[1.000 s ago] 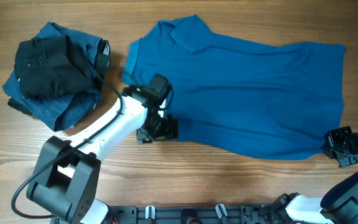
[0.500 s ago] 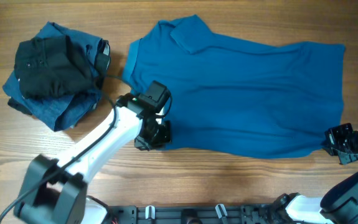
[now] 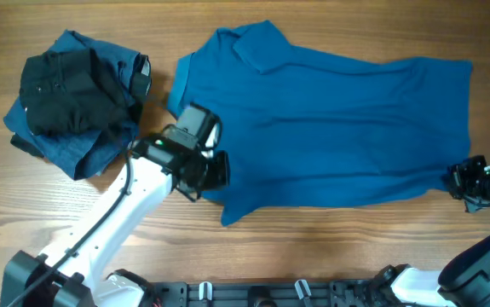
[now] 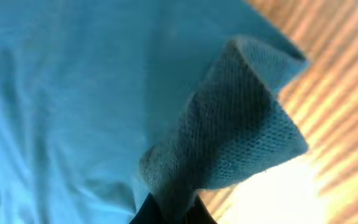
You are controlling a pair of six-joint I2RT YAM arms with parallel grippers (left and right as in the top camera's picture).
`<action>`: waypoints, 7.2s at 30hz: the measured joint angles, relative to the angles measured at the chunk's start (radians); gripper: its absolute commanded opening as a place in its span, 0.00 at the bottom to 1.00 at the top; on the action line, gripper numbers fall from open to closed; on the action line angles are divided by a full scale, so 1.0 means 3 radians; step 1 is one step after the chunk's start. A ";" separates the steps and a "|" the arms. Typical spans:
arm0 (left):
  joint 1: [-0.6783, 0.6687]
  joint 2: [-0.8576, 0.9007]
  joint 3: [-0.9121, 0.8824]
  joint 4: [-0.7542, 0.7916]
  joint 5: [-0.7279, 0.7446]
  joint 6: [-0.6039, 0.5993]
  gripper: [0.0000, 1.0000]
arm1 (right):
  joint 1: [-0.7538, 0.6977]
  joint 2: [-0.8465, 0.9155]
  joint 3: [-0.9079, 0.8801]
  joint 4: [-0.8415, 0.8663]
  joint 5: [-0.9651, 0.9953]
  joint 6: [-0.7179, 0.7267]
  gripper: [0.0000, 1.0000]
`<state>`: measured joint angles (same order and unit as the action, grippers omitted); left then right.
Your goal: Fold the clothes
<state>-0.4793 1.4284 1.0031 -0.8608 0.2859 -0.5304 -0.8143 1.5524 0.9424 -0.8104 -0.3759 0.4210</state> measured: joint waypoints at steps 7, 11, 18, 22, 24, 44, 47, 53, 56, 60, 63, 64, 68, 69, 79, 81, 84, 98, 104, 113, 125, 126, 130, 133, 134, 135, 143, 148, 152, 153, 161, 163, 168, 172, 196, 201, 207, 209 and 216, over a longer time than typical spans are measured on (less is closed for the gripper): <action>0.0075 0.0000 -0.0027 -0.0502 -0.0121 0.0004 0.58 | 0.0000 -0.0003 0.0001 0.0117 -0.0167 0.0015 0.04; 0.0025 0.0003 -0.0230 -0.0479 -0.0159 -0.0069 0.71 | 0.0000 -0.0003 0.0003 0.0244 -0.0160 0.0116 0.04; 0.0027 0.0048 -0.0633 0.0071 -0.0189 -0.0217 0.60 | 0.0000 -0.0003 0.0003 0.0238 -0.0163 0.0165 0.04; 0.0027 0.0177 -0.0674 0.0432 -0.0193 -0.0277 0.14 | 0.0000 -0.0003 0.0003 0.0221 -0.0163 0.0165 0.04; 0.0027 0.0239 -0.0674 0.0535 -0.0206 -0.0289 0.04 | 0.0000 -0.0003 0.0004 0.0217 -0.0163 0.0165 0.04; 0.0273 -0.0278 -0.0122 0.0267 -0.0741 -0.0319 0.06 | 0.0000 -0.0003 0.0004 0.0539 -0.0931 0.0090 0.04; 0.0378 -0.0278 -0.0121 0.0220 -0.0726 -0.0221 0.35 | 0.0000 -0.0004 0.0004 0.0472 -0.0989 0.0100 0.04; 0.0272 -0.0178 -0.0220 -0.0273 -0.0421 -0.0237 0.86 | 0.0000 -0.0005 0.0004 0.0395 -0.1003 0.0099 0.04; 0.0266 -0.0080 -0.0434 -0.0015 -0.0345 -0.0337 0.83 | 0.0000 -0.0005 0.0004 0.0395 -0.1005 0.0099 0.04; 0.0266 0.0216 -0.0584 0.0367 -0.0145 -0.0416 0.07 | 0.0000 -0.0005 0.0004 0.0390 -0.1003 0.0100 0.04; 0.0267 0.0355 -0.0593 0.0455 -0.0061 -0.0445 0.04 | 0.0000 -0.0005 0.0004 0.0389 -0.1005 0.0099 0.04; 0.0267 0.0357 -0.0593 0.0451 -0.0047 -0.0444 0.04 | 0.0000 -0.0005 0.0004 0.0389 -0.1003 0.0099 0.04; 0.0273 0.0257 -0.0582 0.0226 -0.0010 -0.0431 0.04 | 0.0000 -0.0008 0.0004 0.0371 -0.0989 0.0102 0.04; 0.0282 0.0206 -0.0571 0.0191 -0.0011 -0.0423 0.04 | 0.0000 -0.0009 0.0004 0.0369 -0.0978 0.0111 0.04; 0.0713 -0.0211 -0.0264 0.0395 -0.0174 -0.0212 0.04 | 0.0003 -0.0028 0.0109 0.0773 -0.0815 0.0216 0.04; 0.0730 -0.0188 -0.0261 0.0646 -0.0175 -0.0167 0.04 | 0.0005 -0.0028 0.0114 0.0905 -0.0813 0.0281 0.04; 0.0732 -0.0145 -0.0261 0.1024 -0.0177 -0.0103 0.04 | 0.0006 -0.0028 0.0116 0.0963 -0.0768 0.0357 0.04; 0.0777 0.0434 -0.0261 0.2060 -0.0172 -0.0067 0.04 | 0.0322 -0.0028 0.0114 0.1343 0.0000 0.0643 0.04; 0.0777 0.0552 -0.0261 0.2314 -0.0104 -0.0067 0.04 | 0.0322 0.0039 0.0114 0.1339 0.0191 0.0703 0.04; 0.0843 0.0771 -0.0261 0.2412 -0.0036 -0.0065 0.13 | 0.0348 0.0212 0.0114 0.1625 0.0215 0.0651 0.04; 0.0844 0.0771 -0.0261 0.2323 -0.0036 -0.0027 0.57 | 0.0524 0.0212 0.0114 0.1685 0.0209 0.0635 0.10; 0.0844 0.0771 -0.0261 0.2323 -0.0025 -0.0027 0.57 | 0.0524 0.0212 0.0114 0.1685 0.0209 0.0636 0.10; 0.0796 0.0772 -0.0257 0.2041 0.0130 -0.0027 0.59 | 0.0524 0.0212 0.0114 0.1654 0.0209 0.0627 0.10; 0.0553 0.0797 -0.0257 0.1940 0.0200 -0.0027 0.59 | 0.0524 0.0212 0.0114 0.1631 0.0209 0.0624 0.10; 0.0449 0.0838 -0.0253 0.1956 0.0203 -0.0027 0.57 | 0.0524 0.0212 0.0114 0.1610 0.0209 0.0624 0.10; 0.0331 0.0908 -0.0253 0.1963 0.0202 -0.0029 0.52 | 0.0524 0.0212 0.0114 0.1601 0.0209 0.0624 0.10; 0.0151 0.1260 -0.0247 0.2106 0.0203 -0.0112 0.04 | 0.0524 0.0212 0.0114 0.1530 0.0209 0.0624 0.10; 0.0153 0.1190 -0.0083 0.1733 0.0205 -0.0120 0.04 | 0.0524 0.0212 0.0114 0.1528 0.0209 0.0624 0.10; 0.0197 0.0881 0.0229 0.1578 0.0201 -0.0120 0.04 | 0.0524 0.0212 0.0114 0.1527 0.0209 0.0624 0.09; 0.0247 0.0800 0.0280 0.1583 0.0195 -0.0130 0.04 | 0.0524 0.0212 0.0114 0.1527 0.0207 0.0623 0.09; 0.0668 0.0674 0.0319 0.1788 0.0112 -0.0170 0.04 | 0.0528 0.0212 0.0114 0.1595 0.0168 0.0600 0.09; 0.0668 0.0674 0.0320 0.1821 0.0085 -0.0170 0.04 | 0.0551 0.0212 0.0114 0.1665 0.0170 0.0590 0.09; 0.0668 0.0674 0.0320 0.1816 0.0024 -0.0170 0.04 | 0.0791 0.0215 0.0114 0.1886 0.0174 0.0526 0.09; 0.0668 0.0674 0.0319 0.1715 0.0000 -0.0170 0.04 | 0.0855 0.0215 0.0116 0.1764 0.0280 0.0511 0.30; 0.0668 0.0674 0.0319 0.1684 -0.0001 -0.0168 0.06 | 0.0799 0.0778 0.0117 0.1586 0.0567 0.0701 0.04; 0.0668 0.0674 0.0320 0.1662 -0.0001 -0.0158 0.06 | 0.0760 0.0629 0.0148 0.1526 0.0490 0.0535 0.04; 0.0666 0.0674 0.0320 0.1644 0.0000 -0.0122 0.06 | 0.0484 -0.0219 0.0243 0.1260 0.0568 0.0511 0.04; 0.0666 0.0674 0.0320 0.1638 0.0000 -0.0089 0.06 | 0.0481 -0.0226 0.0252 0.1207 0.0585 0.0511 0.04; 0.0666 0.0674 0.0319 0.1565 -0.0013 0.0004 0.07 | 0.0568 0.0013 0.0251 0.1377 0.0596 0.0514 0.04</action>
<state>-0.2794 1.6306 1.0988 -0.3912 0.2821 -0.5293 -0.6437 1.5562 1.0176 -0.3973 -0.1970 0.5751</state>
